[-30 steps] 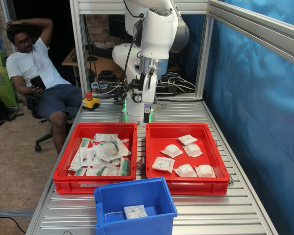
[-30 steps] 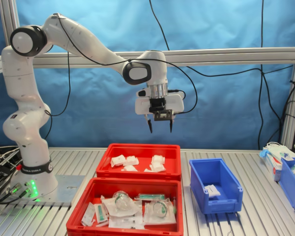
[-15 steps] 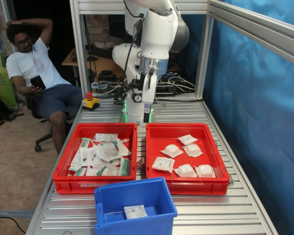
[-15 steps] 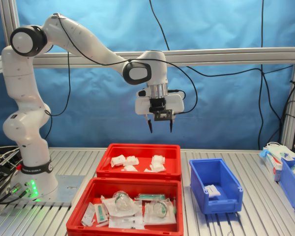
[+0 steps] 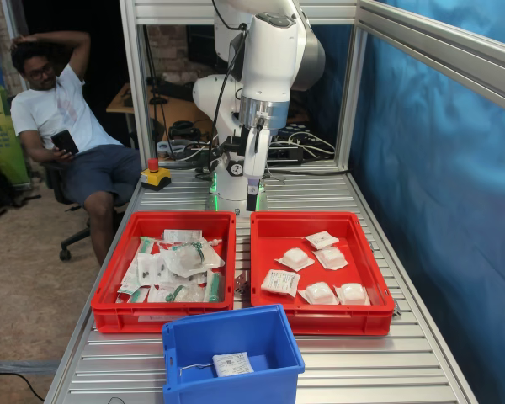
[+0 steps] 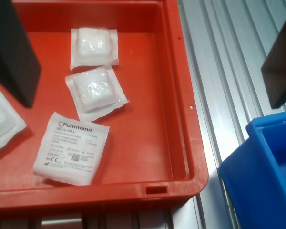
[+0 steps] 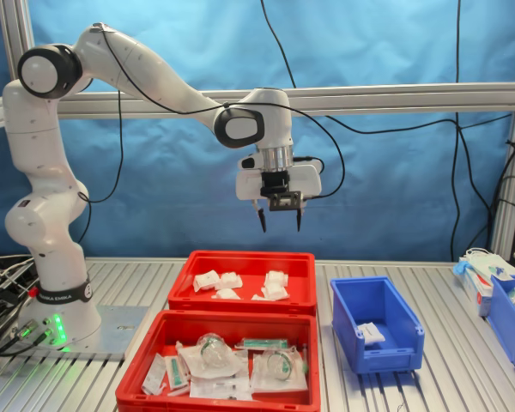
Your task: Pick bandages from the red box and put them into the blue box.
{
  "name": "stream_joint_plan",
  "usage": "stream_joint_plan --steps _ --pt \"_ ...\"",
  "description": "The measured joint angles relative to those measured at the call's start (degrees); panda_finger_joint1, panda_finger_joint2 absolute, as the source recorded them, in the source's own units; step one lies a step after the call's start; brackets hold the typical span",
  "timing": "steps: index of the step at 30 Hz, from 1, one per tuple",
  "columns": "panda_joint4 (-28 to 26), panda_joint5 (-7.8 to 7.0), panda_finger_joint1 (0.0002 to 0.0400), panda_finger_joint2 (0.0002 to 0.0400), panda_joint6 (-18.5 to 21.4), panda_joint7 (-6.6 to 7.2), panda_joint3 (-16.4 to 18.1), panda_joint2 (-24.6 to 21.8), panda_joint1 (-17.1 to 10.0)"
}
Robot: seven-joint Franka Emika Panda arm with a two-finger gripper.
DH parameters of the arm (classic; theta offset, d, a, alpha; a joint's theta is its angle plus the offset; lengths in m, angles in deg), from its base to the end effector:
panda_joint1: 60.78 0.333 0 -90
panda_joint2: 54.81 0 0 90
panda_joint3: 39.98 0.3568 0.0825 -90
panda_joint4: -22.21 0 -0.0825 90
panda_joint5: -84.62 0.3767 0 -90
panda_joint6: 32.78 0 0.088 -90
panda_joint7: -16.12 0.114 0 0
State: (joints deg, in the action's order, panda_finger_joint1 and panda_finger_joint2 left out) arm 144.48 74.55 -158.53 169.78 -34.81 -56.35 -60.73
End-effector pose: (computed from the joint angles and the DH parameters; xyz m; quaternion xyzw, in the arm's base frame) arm 0.5352 0.0420 0.4650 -0.3169 0.9445 -0.0813 0.0291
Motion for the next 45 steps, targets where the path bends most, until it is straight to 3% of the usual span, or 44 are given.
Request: stream_joint_plan --steps 17,45 --pt "1.1 0.00 0.0400 0.0400 -0.3 0.00 0.0 0.7 0.4" --pt "1.5 0.00 0.0400 0.0400 -10.6 0.00 0.0 11.7 2.2"
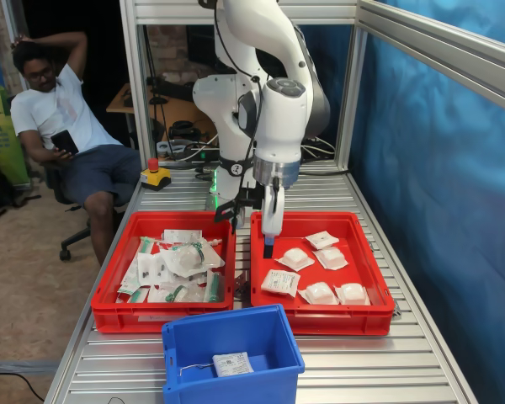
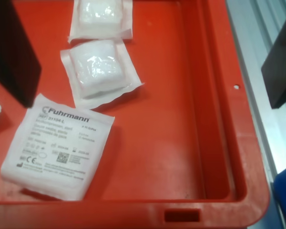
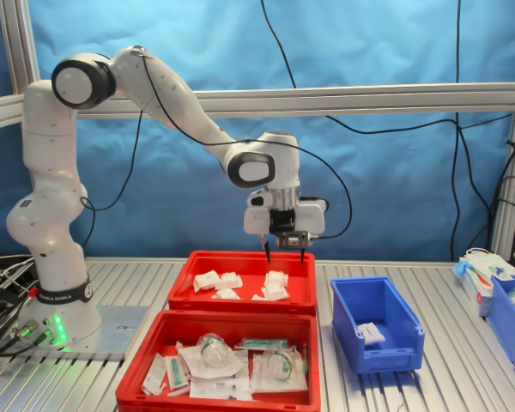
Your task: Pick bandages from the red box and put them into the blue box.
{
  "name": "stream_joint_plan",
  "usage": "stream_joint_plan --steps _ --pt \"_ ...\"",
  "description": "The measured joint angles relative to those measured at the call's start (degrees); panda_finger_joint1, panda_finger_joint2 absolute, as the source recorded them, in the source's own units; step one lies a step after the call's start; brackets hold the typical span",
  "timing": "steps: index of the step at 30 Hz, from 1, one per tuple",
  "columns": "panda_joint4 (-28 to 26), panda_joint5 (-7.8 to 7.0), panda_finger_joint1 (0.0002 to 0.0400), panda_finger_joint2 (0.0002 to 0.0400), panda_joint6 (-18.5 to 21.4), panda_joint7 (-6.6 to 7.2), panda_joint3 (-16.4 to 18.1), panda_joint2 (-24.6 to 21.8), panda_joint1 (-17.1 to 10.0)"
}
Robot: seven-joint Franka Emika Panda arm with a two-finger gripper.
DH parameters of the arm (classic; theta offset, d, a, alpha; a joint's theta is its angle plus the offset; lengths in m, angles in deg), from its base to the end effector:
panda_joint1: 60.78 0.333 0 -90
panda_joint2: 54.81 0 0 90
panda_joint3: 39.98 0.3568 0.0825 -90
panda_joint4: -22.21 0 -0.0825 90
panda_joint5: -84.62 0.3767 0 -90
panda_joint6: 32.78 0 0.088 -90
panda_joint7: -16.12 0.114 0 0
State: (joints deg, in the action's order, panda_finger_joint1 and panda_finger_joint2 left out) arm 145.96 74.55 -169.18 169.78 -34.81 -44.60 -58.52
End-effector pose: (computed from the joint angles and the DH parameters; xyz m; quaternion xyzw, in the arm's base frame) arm 0.5615 0.0694 0.3578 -0.3481 0.9356 -0.0568 0.0129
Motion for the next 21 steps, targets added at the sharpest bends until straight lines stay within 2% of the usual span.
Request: stream_joint_plan --steps 13,21 --pt "0.1 0.00 0.0400 0.0400 -1.2 0.00 0.0 4.3 0.4" --pt "0.0 0.00 0.0400 0.0400 -1.3 0.00 0.0 5.1 0.4"
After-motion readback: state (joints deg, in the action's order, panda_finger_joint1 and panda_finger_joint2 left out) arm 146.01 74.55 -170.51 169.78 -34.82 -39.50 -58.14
